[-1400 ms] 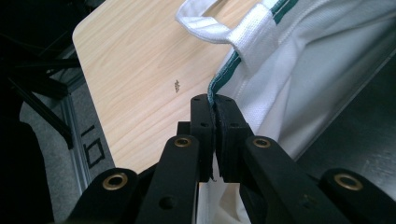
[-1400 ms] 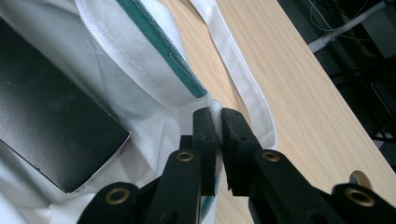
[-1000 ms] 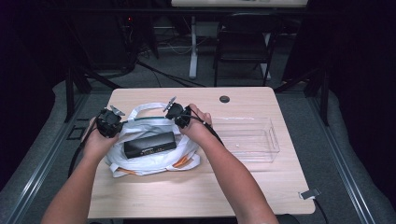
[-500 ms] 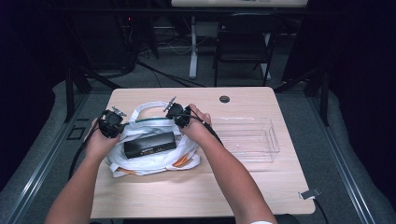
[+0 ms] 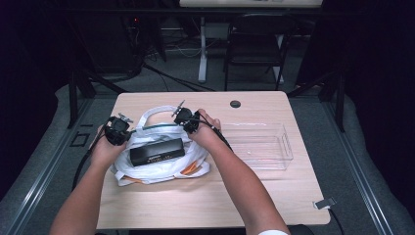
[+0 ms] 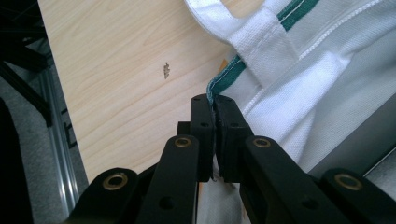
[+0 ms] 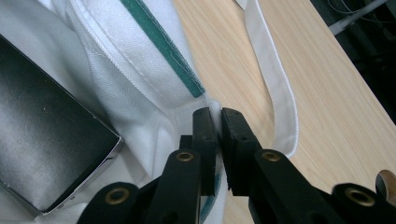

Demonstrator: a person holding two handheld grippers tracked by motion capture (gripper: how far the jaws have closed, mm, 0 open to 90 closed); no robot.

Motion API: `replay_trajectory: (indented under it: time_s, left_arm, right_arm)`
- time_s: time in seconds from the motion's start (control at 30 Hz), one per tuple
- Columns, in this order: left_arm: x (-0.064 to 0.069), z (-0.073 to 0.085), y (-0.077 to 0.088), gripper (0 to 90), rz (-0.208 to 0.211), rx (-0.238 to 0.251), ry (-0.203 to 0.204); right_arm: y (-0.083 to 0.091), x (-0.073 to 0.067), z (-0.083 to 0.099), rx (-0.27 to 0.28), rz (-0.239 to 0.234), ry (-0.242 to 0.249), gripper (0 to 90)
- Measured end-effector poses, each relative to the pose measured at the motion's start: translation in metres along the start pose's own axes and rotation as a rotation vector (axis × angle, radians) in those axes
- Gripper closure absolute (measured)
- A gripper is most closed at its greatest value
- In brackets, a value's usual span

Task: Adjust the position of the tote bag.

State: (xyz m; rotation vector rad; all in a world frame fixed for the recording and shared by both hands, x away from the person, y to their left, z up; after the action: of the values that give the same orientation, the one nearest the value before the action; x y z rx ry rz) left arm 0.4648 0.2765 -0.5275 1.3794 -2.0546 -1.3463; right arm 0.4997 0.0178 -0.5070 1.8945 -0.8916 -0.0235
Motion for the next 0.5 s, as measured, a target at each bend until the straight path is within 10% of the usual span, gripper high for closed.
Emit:
replay_trajectory:
  time_s: [0.5]
  left_arm:
    - [-0.0004,0.0013,-0.007,87.2,0.011,-0.008,0.014]
  right_arm:
    - [-0.0057,-0.0007,-0.0012,-0.022,0.0,0.005,84.5]
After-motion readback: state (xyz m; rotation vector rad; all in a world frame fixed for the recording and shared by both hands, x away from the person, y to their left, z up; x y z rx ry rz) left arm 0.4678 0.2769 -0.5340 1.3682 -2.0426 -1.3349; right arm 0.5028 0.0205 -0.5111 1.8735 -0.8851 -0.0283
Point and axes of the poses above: each handheld gripper's, and its own axes: y roughly backward along the jaws, z roughly out of its underside, x roughly to its right, the point moved 1 cm from there along -y, roughly forward along the jaws, and after that the axes turned 2 degrees about z, right-handed, at the moved point
